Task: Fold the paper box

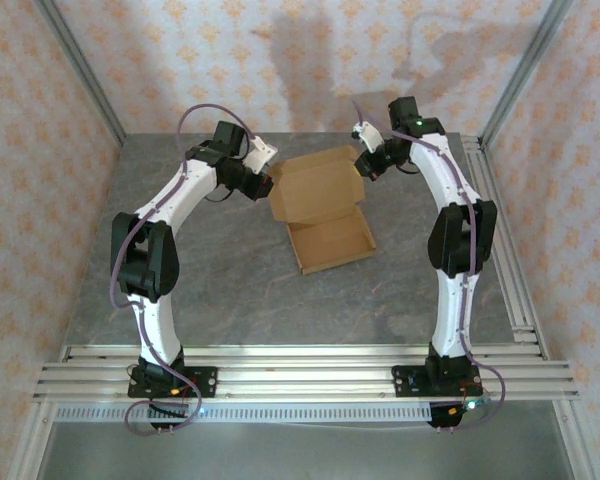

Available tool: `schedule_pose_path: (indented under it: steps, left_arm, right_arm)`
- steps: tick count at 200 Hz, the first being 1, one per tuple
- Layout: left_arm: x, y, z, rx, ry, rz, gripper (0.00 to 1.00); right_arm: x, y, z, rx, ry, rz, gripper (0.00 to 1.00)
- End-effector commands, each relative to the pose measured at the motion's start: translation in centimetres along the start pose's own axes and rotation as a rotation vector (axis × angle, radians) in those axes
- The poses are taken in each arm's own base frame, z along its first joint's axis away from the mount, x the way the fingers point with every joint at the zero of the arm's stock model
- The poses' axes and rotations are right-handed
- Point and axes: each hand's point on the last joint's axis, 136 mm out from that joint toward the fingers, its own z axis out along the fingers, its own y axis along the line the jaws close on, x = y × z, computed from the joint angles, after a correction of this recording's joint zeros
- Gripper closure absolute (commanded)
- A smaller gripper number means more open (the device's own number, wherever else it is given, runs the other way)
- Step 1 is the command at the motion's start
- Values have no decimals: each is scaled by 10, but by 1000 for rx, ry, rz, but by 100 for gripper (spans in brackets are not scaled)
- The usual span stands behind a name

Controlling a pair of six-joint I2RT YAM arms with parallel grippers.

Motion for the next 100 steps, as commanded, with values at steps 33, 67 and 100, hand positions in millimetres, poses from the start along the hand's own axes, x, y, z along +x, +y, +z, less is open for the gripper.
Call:
schedule_pose_path:
  steps: [33,67,100]
  left_arm:
    - [-43,24,-27,-193,-131,-109,100]
    - [-53,21,-17,-271,-131,-129,100]
    - [-63,8,-10,-292,-174,-165,100]
  right_arm:
    - [-42,-17,-40,319,-293,84,100]
    - [-41,-20,-52,408,-431,178,100]
    - [-42,-13,-61,454,-592,249,100]
